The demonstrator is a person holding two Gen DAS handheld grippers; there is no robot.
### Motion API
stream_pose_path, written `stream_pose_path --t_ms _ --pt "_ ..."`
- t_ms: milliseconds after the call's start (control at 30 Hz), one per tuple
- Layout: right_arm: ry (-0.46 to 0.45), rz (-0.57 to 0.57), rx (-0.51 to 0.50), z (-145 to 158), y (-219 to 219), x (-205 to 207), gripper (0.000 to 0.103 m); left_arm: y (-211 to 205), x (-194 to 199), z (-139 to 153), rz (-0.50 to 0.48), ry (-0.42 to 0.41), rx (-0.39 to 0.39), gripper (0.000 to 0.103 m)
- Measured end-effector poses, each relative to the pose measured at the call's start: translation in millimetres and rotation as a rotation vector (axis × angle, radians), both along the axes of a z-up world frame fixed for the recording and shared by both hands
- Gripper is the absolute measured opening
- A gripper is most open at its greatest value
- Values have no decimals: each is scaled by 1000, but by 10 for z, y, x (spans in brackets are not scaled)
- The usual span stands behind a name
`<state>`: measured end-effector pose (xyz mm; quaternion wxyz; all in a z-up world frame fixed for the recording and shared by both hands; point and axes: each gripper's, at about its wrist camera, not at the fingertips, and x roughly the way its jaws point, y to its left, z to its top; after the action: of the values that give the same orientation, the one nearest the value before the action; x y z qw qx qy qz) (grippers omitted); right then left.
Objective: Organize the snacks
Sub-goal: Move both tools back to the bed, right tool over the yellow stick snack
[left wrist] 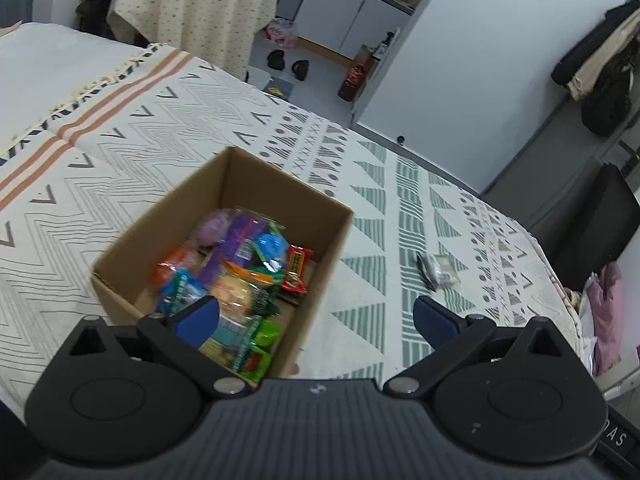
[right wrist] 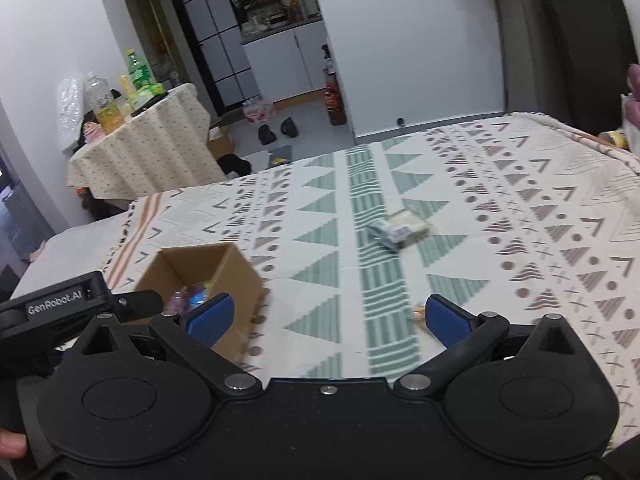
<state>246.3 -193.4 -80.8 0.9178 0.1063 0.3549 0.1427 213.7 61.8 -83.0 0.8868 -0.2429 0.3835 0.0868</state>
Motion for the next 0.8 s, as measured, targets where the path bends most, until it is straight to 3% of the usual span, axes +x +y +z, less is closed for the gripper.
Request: stream_pose_path --t_ms 467,800 --pt "49 -62 14 -353 -629 20 103 -477 162 -127 -107 36 59 103" --pt "76 -37 98 -594 -782 121 102 -811 388 -244 -224 84 76 103"
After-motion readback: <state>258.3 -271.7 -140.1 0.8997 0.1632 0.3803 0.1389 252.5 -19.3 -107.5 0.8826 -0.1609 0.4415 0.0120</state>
